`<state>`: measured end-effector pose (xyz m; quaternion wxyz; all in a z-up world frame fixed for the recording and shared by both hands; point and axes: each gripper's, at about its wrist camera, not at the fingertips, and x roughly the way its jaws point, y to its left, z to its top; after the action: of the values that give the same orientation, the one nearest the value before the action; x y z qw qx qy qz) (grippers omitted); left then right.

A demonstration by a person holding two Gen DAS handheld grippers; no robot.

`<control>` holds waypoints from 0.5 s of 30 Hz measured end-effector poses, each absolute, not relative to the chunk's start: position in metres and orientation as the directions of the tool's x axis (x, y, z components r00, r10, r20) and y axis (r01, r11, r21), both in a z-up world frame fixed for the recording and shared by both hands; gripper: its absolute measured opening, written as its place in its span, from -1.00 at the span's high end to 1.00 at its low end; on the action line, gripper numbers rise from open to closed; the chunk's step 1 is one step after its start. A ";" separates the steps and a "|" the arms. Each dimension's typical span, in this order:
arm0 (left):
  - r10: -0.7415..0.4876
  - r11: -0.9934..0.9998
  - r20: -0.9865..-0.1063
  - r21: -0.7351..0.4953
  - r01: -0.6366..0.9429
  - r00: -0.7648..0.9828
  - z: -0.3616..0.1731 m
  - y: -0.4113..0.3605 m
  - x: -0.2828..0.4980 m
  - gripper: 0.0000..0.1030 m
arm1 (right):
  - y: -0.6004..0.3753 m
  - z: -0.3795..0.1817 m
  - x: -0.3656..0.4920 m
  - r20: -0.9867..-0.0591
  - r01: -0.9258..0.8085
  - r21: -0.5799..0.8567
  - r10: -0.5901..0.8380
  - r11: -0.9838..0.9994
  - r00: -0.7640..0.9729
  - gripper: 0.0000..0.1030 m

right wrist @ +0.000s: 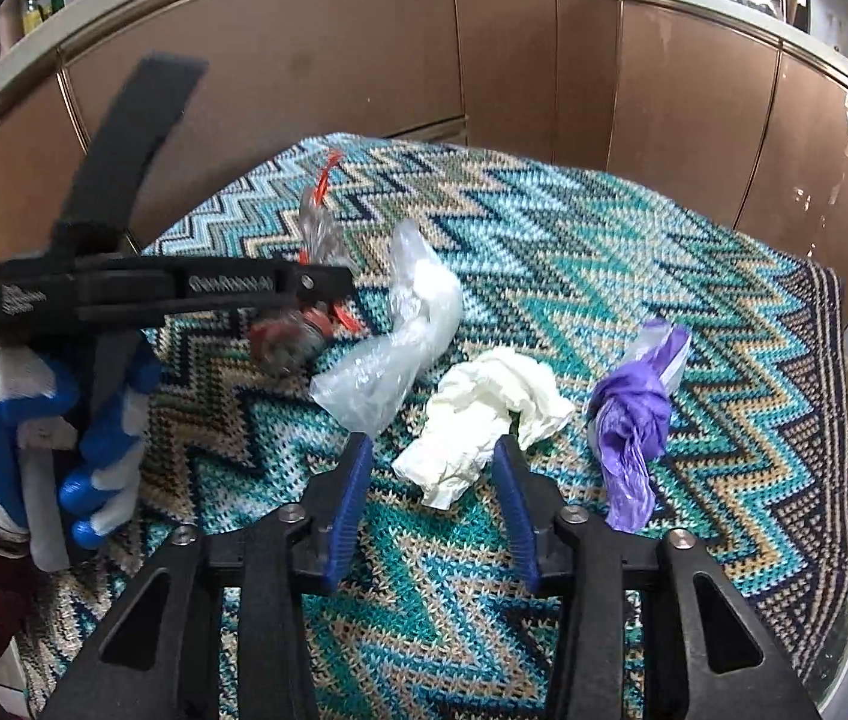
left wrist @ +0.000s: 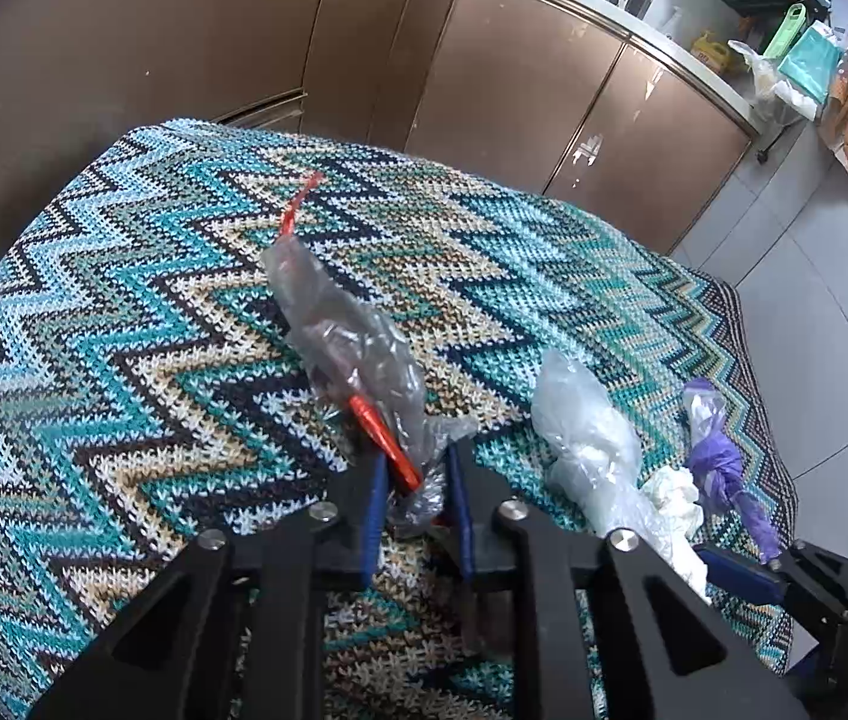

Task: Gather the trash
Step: 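Grasp the clear plastic bag with the left tool while the right tool grasps white tissue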

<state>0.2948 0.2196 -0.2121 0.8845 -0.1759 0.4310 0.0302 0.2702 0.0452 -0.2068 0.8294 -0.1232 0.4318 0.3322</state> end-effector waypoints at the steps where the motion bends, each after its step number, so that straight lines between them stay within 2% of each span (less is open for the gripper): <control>1: -0.097 0.936 -0.771 -0.285 -0.205 0.629 -0.211 0.222 0.292 0.69 | 0.046 -0.209 0.271 -0.800 -0.656 0.082 0.442 0.750 0.405 0.35; 3: -0.094 0.937 -0.767 -0.284 -0.204 0.635 -0.210 0.223 0.288 0.71 | 0.046 -0.213 0.273 -0.807 -0.651 0.082 0.434 0.754 0.401 0.58; 6: -0.097 0.937 -0.758 -0.288 -0.199 0.645 -0.208 0.225 0.280 0.74 | 0.046 -0.216 0.273 -0.807 -0.647 0.079 0.430 0.758 0.405 0.73; 15: -0.092 0.936 -0.734 -0.293 -0.192 0.673 -0.190 0.226 0.249 0.78 | 0.042 -0.200 0.255 -0.788 -0.664 0.071 0.450 0.744 0.420 0.78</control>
<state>0.2491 0.2261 -0.1901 0.8976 -0.1760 0.4032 0.0279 0.2545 0.0420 -0.2005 0.8331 -0.1270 0.4220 0.3343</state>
